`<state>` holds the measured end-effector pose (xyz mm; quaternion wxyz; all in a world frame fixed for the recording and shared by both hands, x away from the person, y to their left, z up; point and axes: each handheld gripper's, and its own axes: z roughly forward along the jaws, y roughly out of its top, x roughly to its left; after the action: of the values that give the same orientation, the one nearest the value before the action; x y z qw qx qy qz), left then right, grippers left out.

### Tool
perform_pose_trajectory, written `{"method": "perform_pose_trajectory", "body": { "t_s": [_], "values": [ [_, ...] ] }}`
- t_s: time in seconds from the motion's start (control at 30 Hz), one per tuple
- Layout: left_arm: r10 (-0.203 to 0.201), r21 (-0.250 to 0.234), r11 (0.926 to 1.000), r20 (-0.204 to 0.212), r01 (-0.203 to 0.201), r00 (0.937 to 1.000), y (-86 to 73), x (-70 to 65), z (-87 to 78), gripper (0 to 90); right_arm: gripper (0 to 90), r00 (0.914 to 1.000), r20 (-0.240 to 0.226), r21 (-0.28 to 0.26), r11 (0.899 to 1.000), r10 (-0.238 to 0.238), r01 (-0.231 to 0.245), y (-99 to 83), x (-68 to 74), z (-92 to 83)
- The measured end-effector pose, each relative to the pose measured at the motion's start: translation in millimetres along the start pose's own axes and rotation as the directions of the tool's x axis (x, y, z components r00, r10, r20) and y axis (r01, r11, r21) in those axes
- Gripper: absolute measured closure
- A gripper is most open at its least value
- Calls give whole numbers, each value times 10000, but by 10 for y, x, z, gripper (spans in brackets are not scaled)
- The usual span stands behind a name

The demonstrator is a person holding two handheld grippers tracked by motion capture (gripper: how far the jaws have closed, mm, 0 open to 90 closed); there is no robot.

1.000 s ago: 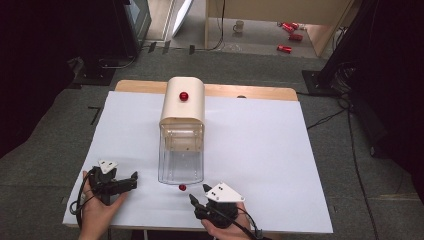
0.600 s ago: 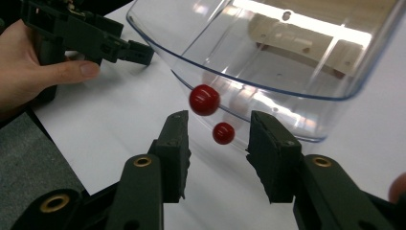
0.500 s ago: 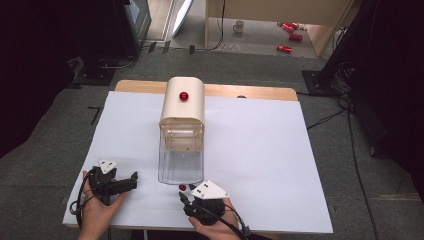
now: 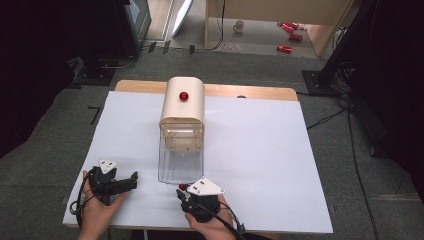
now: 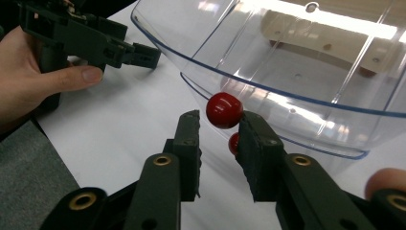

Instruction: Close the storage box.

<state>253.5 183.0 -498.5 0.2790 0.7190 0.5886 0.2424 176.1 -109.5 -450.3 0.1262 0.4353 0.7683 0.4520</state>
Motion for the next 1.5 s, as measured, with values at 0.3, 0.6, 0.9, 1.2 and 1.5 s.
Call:
{"method": "perform_pose_trajectory", "body": {
  "t_s": [0.3, 0.6, 0.9, 1.2, 1.5],
  "values": [
    [1, -3, 10000, -4, -1, 10000, 0, -1, 0, 0, 761, 10000, -15, -246, 9997, 81, -82, 50, -16, -34],
    [4, -15, 10000, -8, -4, 10000, 0, 0, 1, 0, 762, 9999, 73, -467, 9989, 70, -67, 214, -75, -93],
    [18, -4, 10000, -8, -18, 10000, 0, 0, 0, 0, 764, 9999, 78, -520, 9986, 127, -123, 397, -159, -11],
    [22, 15, 10000, 0, -22, 10000, 1, 2, -1, 0, 766, 9996, 182, -666, 9976, 205, -192, 610, -287, 124],
    [15, 12, 10000, 2, -15, 10000, 1, 1, -1, 0, 775, 9990, 321, -858, 9959, 321, -293, 798, -406, 221]
  ]
}}
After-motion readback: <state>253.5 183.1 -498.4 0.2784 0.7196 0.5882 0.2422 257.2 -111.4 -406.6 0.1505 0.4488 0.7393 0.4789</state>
